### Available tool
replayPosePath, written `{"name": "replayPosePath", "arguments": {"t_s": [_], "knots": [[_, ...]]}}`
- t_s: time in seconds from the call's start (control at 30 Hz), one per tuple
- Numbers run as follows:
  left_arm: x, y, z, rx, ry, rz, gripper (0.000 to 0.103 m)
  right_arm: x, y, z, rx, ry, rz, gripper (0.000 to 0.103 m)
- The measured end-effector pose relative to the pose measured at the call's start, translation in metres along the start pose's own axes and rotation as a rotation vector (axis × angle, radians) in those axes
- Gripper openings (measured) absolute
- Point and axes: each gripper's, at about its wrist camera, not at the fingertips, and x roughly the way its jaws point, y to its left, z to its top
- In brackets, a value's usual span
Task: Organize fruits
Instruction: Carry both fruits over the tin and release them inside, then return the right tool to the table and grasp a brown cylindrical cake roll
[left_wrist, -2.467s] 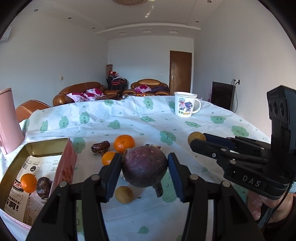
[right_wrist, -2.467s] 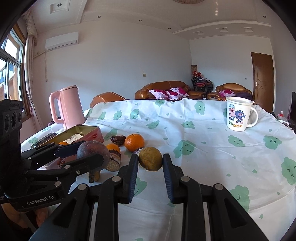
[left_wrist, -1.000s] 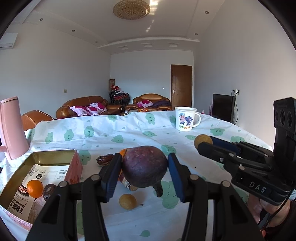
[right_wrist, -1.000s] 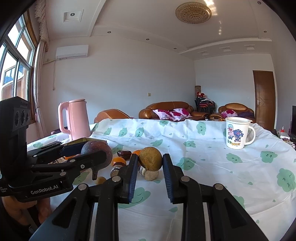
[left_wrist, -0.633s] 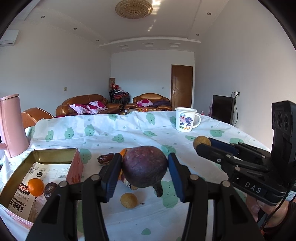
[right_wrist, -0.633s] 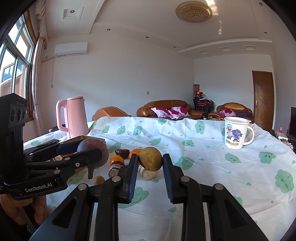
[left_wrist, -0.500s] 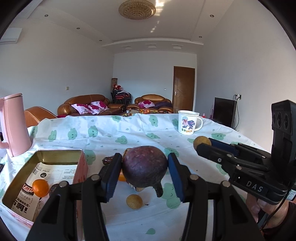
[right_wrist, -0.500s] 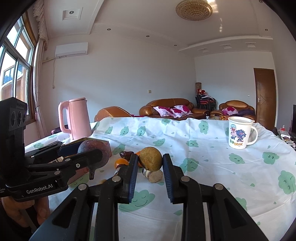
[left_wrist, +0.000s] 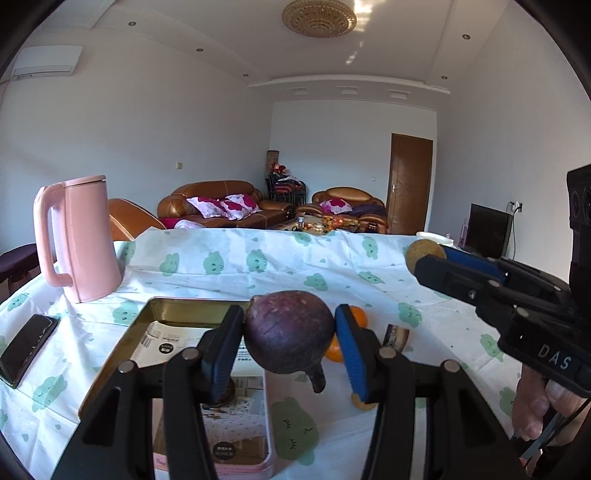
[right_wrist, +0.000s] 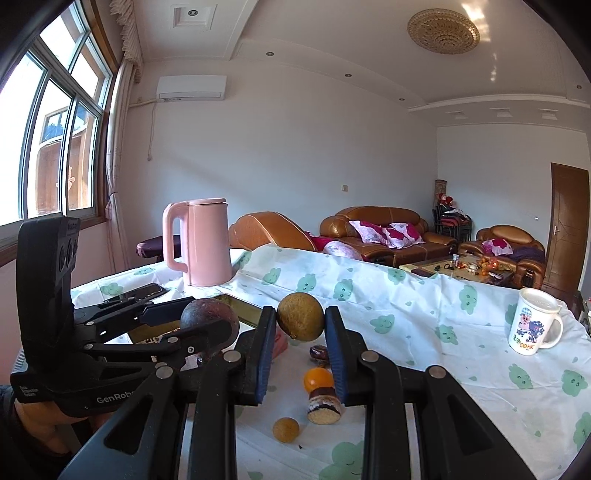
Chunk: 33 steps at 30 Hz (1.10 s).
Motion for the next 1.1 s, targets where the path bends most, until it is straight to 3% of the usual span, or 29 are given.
{"name": "replayPosePath", "arguments": {"t_s": [0.3,0.63,1.1], "knots": [[-0.003,0.048,0.003,-0.051,0.02,0.089,0.053,0.037,0.043,0.015,-0.06,0.029,0.079,0.029],[-0.002,0.092,0.0,-0.103,0.054,0.152,0.052,0.071,0.079,0.01,-0.084,0.087,0.156,0.029],[0.013,0.106,-0.014,-0.102,0.152,0.17,0.052,0.105,0.094,-0.022,-0.069,0.248,0.189,0.029]]}}
